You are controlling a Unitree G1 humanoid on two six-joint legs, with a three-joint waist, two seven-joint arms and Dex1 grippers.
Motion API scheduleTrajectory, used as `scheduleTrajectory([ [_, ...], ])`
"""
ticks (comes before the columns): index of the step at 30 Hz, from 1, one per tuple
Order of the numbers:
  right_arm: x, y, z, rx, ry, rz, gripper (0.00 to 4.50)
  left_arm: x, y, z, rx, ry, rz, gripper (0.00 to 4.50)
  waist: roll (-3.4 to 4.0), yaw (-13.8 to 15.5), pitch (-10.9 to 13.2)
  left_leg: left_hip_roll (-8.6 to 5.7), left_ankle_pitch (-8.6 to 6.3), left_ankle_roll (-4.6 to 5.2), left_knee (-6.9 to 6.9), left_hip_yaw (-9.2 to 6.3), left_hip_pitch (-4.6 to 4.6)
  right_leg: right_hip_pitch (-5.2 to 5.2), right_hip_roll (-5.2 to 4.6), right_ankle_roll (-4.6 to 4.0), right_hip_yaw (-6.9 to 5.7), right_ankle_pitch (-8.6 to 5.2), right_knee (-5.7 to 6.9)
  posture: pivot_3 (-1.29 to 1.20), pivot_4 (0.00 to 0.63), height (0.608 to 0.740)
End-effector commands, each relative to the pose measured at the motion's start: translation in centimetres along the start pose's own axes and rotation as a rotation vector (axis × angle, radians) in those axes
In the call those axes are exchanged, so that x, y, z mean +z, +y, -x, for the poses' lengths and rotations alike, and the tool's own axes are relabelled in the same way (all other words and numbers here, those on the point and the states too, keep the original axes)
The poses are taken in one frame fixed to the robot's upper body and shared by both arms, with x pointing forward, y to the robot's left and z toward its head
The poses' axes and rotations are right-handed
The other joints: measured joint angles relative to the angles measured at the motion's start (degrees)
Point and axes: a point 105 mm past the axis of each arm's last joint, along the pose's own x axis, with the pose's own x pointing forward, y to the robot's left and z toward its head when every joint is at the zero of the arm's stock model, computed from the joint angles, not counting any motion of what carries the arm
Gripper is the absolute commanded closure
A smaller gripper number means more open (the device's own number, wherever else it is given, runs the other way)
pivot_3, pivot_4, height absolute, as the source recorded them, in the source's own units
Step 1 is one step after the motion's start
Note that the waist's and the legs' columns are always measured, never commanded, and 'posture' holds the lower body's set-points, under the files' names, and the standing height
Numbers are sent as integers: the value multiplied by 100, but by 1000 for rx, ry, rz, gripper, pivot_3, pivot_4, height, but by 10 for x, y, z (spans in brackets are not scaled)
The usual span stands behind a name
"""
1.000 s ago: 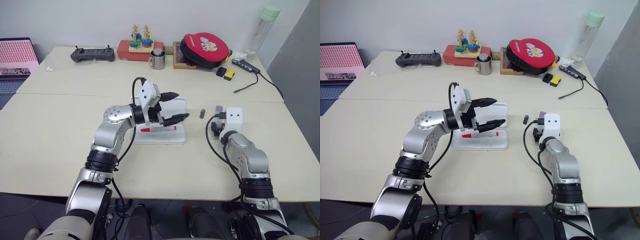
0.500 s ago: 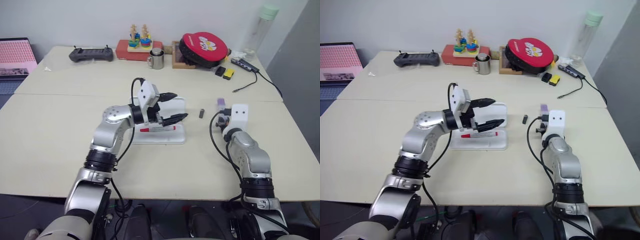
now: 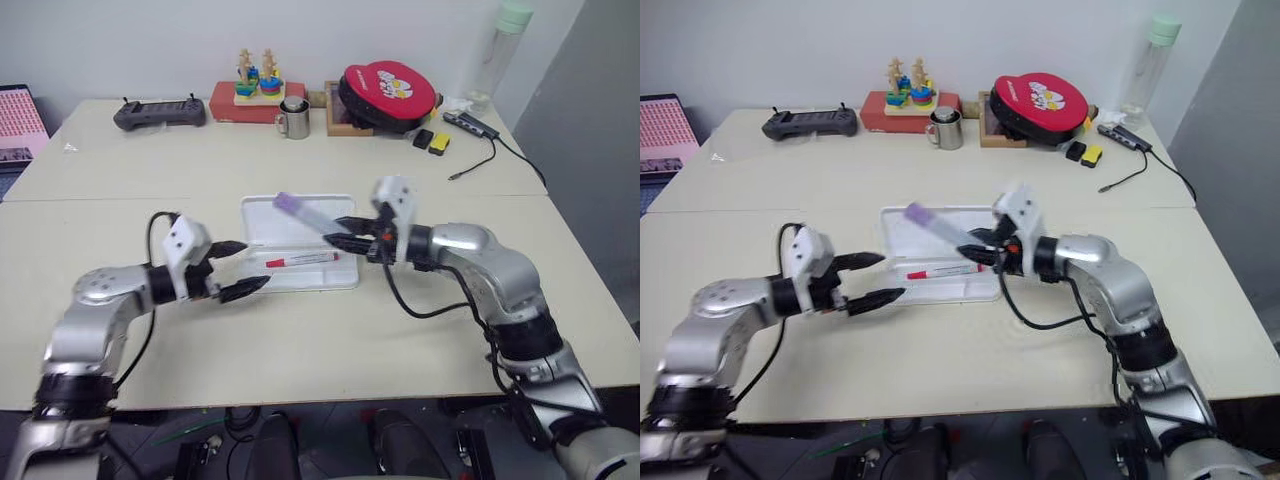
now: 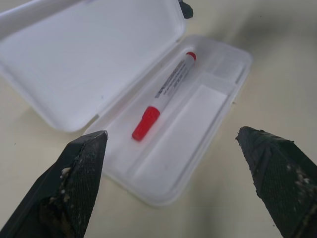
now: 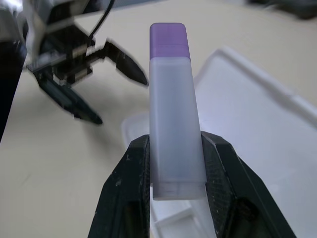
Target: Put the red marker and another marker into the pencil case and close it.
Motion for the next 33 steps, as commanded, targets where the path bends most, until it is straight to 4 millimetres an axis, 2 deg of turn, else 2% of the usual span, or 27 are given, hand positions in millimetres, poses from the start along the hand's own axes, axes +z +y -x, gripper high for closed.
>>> scheduleTrajectory([
  [1,-6,0,-13,56,62,56,3413,12,2,19,39,-14,-19,0,-1,38,0,0,0,0,1,0,0,-1,0,-7,0,-4,-1,0,150,740],
  [4,-15,-2,-26,84,120,89,3413,9,3,31,78,3,-10,0,-1,70,0,-1,0,-1,3,4,-7,-4,-2,-6,1,-4,-3,0,150,740],
  [8,-20,-4,-37,109,154,121,3413,10,-5,35,78,-2,14,0,-1,83,0,1,-1,-2,-9,7,-7,-10,-2,16,0,8,-2,0,150,740],
  [20,-27,-6,-44,154,200,165,3413,11,-13,33,96,-2,28,0,-2,128,0,0,0,-2,-43,8,-6,-23,-1,4,-2,3,-4,0,150,740],
  [22,-28,-8,-44,150,200,168,2713,11,-14,33,97,-3,29,0,-2,128,0,0,0,-2,-44,8,-7,-24,-1,4,-2,3,-4,0,150,740],
  [25,-26,-10,-44,139,189,166,2146,12,-14,32,94,-2,26,0,-2,127,0,0,0,-2,-44,8,-6,-25,-1,4,-2,2,-4,0,150,740],
  [28,-21,-13,-41,127,169,177,1307,15,-14,29,87,-8,21,0,-2,128,0,0,0,-2,-44,9,-6,-25,-1,4,-2,3,-4,0,150,740],
  [31,5,-11,-30,129,25,167,601,22,-16,21,62,-33,6,0,-2,139,0,0,0,-3,-44,8,-7,-25,-1,4,-3,3,-3,0,150,740],
  [33,15,-8,-22,144,-37,147,138,26,-17,17,50,-44,-3,0,-1,151,0,-1,0,-3,-44,8,-8,-25,-1,4,-3,3,-3,0,150,740],
])
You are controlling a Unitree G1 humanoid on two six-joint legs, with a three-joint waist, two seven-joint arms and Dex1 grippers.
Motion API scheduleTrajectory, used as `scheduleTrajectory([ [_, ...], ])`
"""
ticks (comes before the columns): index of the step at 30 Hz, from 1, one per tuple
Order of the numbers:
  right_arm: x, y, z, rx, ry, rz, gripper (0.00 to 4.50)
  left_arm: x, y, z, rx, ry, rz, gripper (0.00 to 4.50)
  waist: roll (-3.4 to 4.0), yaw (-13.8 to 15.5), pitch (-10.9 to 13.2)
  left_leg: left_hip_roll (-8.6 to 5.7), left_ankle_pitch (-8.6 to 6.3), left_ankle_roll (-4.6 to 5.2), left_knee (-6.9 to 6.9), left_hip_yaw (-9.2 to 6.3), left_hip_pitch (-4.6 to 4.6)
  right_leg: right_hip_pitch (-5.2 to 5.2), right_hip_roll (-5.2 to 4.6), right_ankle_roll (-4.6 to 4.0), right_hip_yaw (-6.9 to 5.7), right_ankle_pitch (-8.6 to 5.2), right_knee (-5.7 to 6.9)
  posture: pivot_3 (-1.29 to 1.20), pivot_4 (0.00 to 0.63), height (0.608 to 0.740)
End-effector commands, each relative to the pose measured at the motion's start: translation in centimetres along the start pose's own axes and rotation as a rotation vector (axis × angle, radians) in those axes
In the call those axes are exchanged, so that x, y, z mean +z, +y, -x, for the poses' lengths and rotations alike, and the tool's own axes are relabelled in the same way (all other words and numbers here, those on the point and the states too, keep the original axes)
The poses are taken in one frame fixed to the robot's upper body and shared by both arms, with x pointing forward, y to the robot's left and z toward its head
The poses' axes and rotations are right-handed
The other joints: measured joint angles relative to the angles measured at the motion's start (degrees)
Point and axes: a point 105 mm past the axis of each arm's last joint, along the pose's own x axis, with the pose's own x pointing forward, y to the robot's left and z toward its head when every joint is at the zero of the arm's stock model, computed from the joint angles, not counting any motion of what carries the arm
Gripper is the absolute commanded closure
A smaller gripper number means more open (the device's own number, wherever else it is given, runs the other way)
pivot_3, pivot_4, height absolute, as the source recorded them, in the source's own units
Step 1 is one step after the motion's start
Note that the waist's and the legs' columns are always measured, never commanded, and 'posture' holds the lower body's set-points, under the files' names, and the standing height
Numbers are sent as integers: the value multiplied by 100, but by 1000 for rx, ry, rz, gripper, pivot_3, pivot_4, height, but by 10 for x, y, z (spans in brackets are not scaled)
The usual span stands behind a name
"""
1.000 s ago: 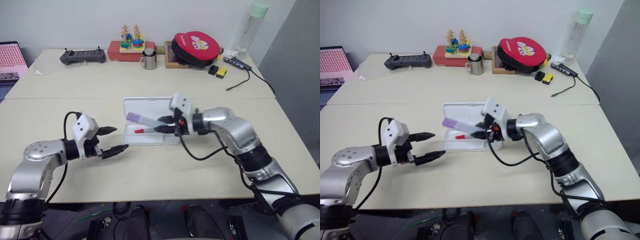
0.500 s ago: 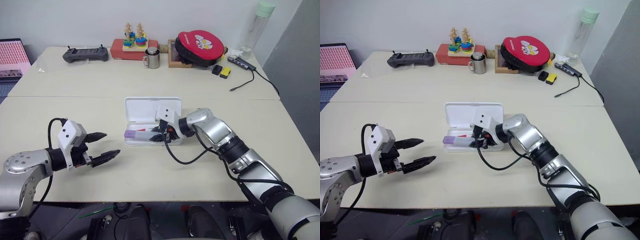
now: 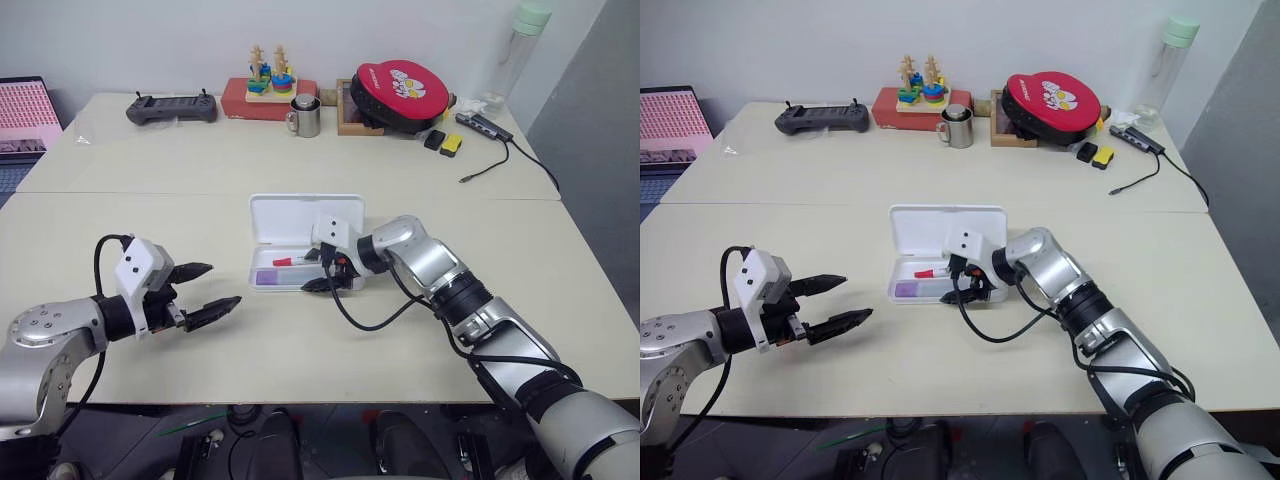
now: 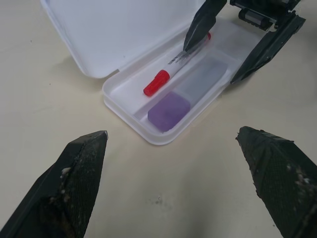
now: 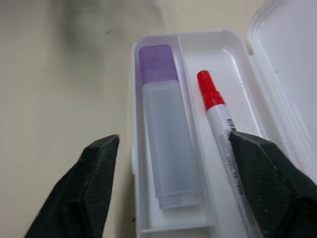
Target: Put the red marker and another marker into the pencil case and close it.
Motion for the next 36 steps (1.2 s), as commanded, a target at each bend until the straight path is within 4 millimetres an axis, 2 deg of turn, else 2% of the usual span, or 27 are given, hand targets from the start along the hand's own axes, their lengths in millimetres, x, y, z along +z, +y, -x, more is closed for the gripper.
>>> scheduleTrajectory([
  [1,44,7,27,27,-202,52,61,19,-11,-9,-54,-65,-44,0,-1,-3,-1,0,0,0,0,1,0,1,0,0,1,0,0,0,150,740],
  [4,50,14,69,-24,-340,-34,61,36,-24,-31,-122,-146,-51,0,-4,86,-3,0,0,0,-3,-2,1,9,0,-1,-4,0,-2,0,150,740],
  [6,39,7,87,-162,-363,-102,61,48,-37,-53,-172,-200,-56,0,-7,172,-5,-4,-1,-1,-3,-6,1,18,-3,-3,-11,1,-9,0,150,740],
  [9,11,1,101,-366,-351,-229,61,63,-49,-77,-200,-269,-59,0,-9,148,-6,-6,0,0,5,-6,1,23,-5,-9,-5,17,-18,0,150,740],
  [12,-8,-9,111,-536,-317,-309,61,71,-52,-88,-210,-303,-54,0,-10,74,-7,-6,0,1,9,-6,3,23,-1,-5,0,18,-14,0,150,740],
  [16,-44,-39,126,-880,-184,-415,61,84,-48,-104,-199,-353,-65,0,-10,-35,-7,-5,1,2,7,-5,21,23,3,-4,11,18,1,0,150,740],
  [23,-56,-51,118,-1039,-166,-486,61,93,-52,-120,-227,-394,-64,0,-10,-20,-7,-9,3,3,6,1,20,27,2,-5,17,21,-3,0,150,740],
  [29,-78,-59,100,-1104,-87,-555,61,98,-49,-131,-199,-423,-71,0,-10,-14,-7,-10,3,3,1,0,18,26,-1,-8,13,21,-5,0,150,740],
  [34,-94,-66,96,-1160,-33,-559,61,100,-45,-134,-179,-438,-61,0,-10,-15,-7,-10,3,4,2,-2,17,27,0,-8,10,22,-3,0,150,740],
  [36,-93,-69,98,-1188,-45,-556,432,99,-47,-134,-184,-433,-64,0,-10,-16,-7,-10,3,3,2,-2,18,27,0,-7,10,22,-3,0,150,740],
])
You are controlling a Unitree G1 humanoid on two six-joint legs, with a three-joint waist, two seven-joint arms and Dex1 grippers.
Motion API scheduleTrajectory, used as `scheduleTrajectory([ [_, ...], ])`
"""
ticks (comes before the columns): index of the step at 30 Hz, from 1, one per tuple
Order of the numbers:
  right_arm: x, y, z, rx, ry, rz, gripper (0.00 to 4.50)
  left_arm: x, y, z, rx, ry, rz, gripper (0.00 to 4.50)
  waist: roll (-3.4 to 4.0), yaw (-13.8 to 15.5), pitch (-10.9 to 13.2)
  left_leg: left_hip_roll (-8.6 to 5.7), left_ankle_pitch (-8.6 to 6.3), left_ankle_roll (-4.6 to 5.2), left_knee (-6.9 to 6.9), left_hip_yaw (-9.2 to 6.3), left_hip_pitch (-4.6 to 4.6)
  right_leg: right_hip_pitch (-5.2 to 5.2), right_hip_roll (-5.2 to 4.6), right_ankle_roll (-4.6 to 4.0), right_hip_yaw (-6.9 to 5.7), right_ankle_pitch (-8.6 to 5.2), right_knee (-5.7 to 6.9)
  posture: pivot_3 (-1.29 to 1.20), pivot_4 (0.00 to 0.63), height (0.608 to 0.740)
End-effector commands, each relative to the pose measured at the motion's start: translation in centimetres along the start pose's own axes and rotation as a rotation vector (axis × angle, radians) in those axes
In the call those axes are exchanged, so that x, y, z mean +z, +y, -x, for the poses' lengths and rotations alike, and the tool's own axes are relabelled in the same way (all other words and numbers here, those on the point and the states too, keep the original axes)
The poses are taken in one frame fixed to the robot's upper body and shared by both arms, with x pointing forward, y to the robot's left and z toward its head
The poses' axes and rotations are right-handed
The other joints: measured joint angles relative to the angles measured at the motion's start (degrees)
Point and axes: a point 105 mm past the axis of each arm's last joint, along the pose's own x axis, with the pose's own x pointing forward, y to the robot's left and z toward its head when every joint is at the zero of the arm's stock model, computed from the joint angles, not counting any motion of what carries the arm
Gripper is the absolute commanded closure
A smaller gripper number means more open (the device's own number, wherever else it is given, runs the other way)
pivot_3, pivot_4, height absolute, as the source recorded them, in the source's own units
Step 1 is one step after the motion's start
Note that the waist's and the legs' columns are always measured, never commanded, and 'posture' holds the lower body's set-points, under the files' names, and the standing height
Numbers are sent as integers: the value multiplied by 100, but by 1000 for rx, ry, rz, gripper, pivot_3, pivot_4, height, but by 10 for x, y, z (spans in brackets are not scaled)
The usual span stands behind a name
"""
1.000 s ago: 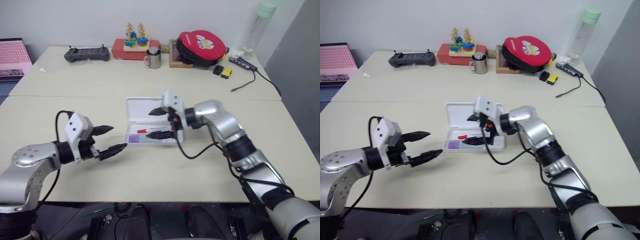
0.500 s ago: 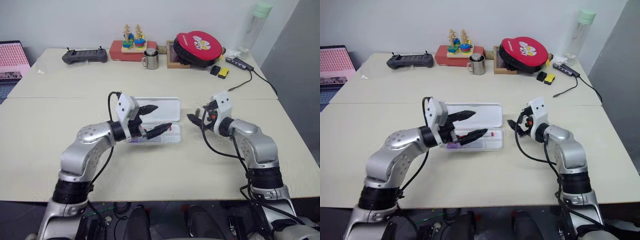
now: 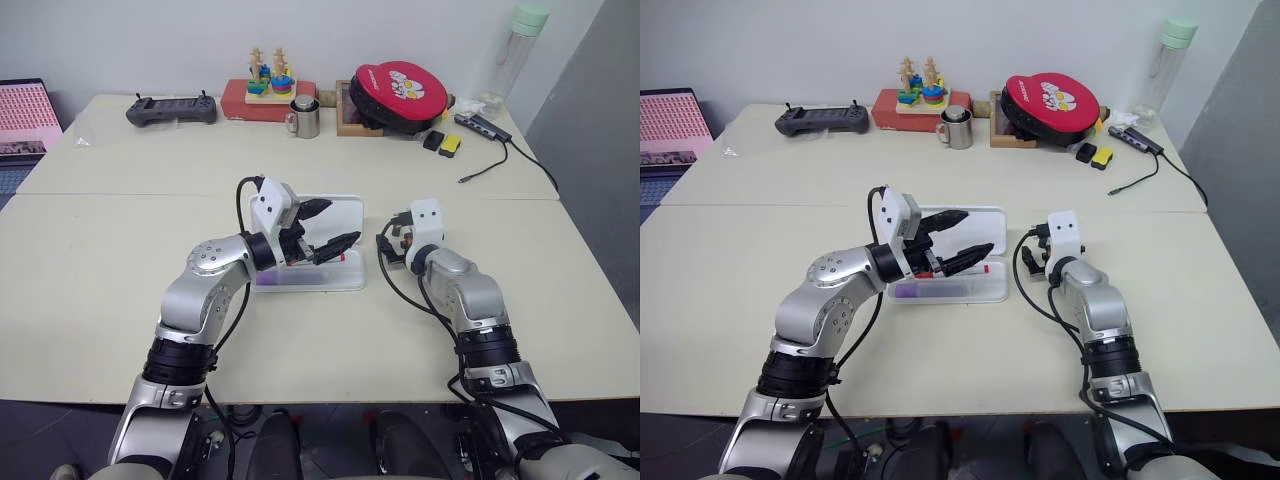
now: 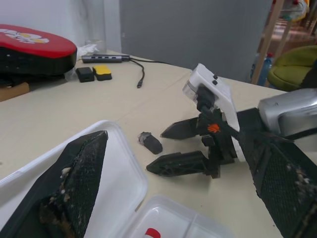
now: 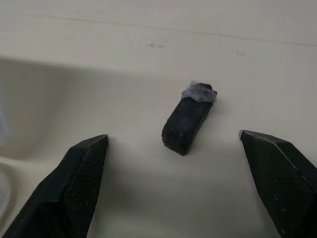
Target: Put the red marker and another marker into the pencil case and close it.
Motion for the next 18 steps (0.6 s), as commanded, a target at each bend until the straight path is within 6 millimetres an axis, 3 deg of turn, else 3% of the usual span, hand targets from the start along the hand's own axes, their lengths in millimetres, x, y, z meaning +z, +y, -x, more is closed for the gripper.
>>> scheduleTrajectory([
  [1,13,-7,-3,-56,-60,7,598,12,-2,-2,-7,-33,-54,0,0,-1,0,0,0,0,0,0,0,0,0,0,0,0,0,0,150,740],
  [11,16,-9,-5,-55,-70,-7,3398,13,1,0,13,-46,-54,0,0,-1,0,0,0,0,0,0,0,0,0,0,0,0,0,0,150,740],
  [15,16,-10,-5,-60,-75,-10,4172,12,0,-1,4,-44,-56,0,0,-1,0,0,0,0,0,0,0,0,0,0,0,0,0,0,150,740],
  [18,17,-10,-4,-54,-77,-14,4231,13,-1,0,-2,-42,-59,0,0,-1,0,0,0,0,0,0,0,0,0,0,0,0,0,0,150,740],
])
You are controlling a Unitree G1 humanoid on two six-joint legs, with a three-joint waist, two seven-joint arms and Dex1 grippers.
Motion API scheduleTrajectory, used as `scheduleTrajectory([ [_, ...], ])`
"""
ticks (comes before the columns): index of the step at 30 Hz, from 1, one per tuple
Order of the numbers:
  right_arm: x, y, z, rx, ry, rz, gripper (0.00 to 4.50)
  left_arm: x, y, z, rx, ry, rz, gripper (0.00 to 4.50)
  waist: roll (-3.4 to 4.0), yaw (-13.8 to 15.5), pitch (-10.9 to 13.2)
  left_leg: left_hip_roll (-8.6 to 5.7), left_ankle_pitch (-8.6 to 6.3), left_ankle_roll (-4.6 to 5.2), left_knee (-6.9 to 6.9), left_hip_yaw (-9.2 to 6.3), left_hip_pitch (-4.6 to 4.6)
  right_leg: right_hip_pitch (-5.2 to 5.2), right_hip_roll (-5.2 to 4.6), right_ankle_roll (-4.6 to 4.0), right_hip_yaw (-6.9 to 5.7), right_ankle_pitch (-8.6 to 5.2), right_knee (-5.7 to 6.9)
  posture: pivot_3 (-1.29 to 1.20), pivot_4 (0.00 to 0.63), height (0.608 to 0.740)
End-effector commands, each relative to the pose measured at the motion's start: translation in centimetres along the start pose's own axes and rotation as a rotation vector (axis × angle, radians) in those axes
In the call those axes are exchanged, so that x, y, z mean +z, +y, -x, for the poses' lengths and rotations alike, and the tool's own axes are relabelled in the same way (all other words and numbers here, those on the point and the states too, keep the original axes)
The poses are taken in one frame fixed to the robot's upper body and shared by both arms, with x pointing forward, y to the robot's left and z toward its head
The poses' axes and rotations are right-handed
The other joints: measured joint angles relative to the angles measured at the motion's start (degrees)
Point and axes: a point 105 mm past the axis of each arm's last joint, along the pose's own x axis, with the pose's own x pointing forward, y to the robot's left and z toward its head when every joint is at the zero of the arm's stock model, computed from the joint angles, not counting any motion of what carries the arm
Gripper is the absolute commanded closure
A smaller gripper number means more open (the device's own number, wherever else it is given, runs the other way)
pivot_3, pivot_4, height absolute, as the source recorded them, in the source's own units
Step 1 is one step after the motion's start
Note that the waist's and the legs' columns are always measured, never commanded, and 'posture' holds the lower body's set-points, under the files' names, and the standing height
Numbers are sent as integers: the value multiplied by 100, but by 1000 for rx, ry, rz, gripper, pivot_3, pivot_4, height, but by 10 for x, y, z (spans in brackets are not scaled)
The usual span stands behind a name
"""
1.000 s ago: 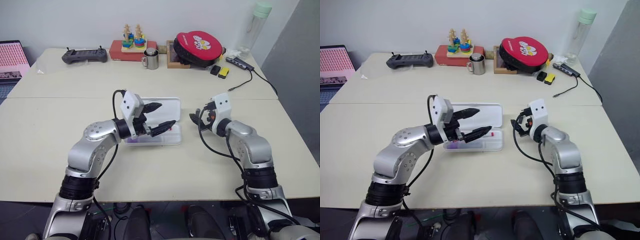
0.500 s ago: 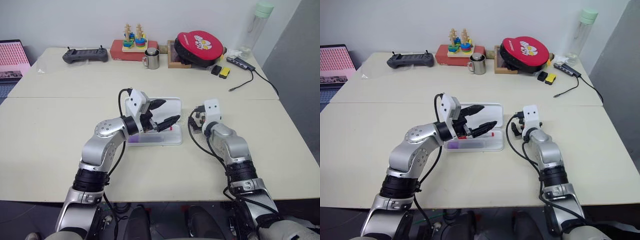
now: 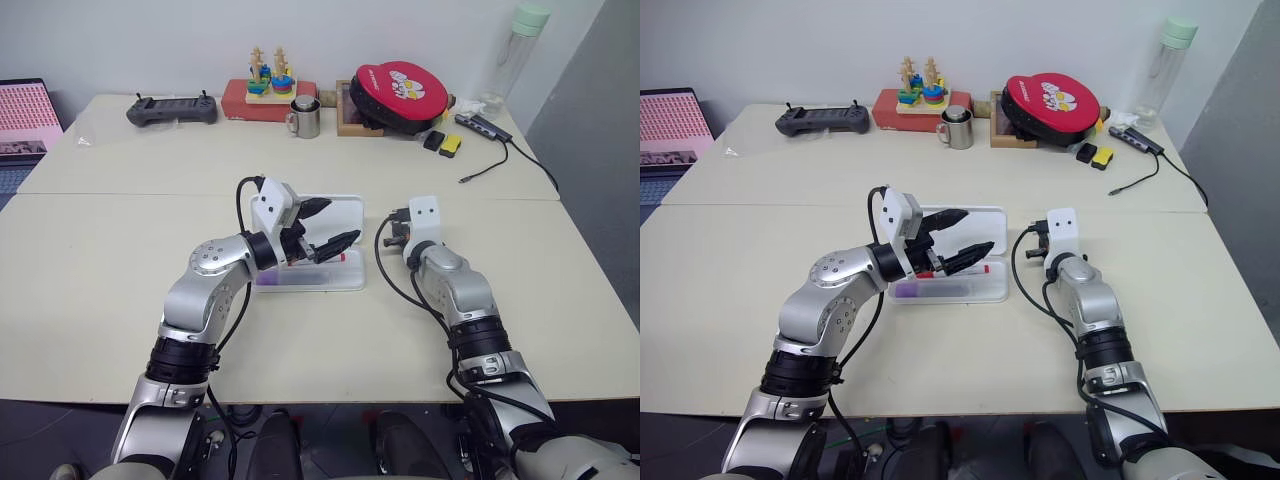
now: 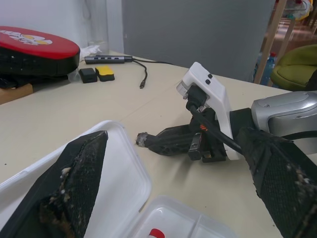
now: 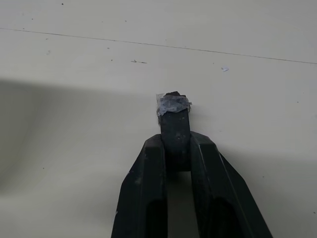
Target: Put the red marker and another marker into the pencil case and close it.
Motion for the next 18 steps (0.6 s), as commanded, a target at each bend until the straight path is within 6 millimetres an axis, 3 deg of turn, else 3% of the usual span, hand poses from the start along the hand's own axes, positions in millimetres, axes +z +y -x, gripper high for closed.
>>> scheduleTrajectory([
  [1,22,-8,4,2,-83,-21,4231,12,-1,3,-10,-32,-45,0,0,0,0,0,0,0,0,0,0,0,0,0,0,0,0,0,150,740],
  [3,39,-5,11,98,-146,12,4231,9,3,13,-18,-4,-49,0,0,0,0,0,0,0,0,0,0,0,0,0,0,0,0,0,150,740],
  [5,49,12,34,342,-176,140,4231,-1,5,41,-64,76,-38,0,5,-3,3,0,0,0,-1,1,-1,-2,0,0,1,0,-1,0,150,740],
  [11,28,33,73,668,-73,281,4231,-23,7,85,-121,264,-49,0,7,-27,4,4,-2,1,-21,-3,0,-4,2,-10,-10,-13,-9,0,150,740],
  [13,26,37,78,711,-61,296,4231,-26,8,92,-123,295,-60,0,7,-24,5,6,-2,1,-21,-3,2,-4,2,5,-8,-23,-9,0,150,740],
  [18,10,75,85,882,28,370,4231,-18,17,101,-85,291,-80,0,6,-8,5,6,-1,0,-7,-1,1,-3,0,18,-5,-24,-10,0,150,740],
])
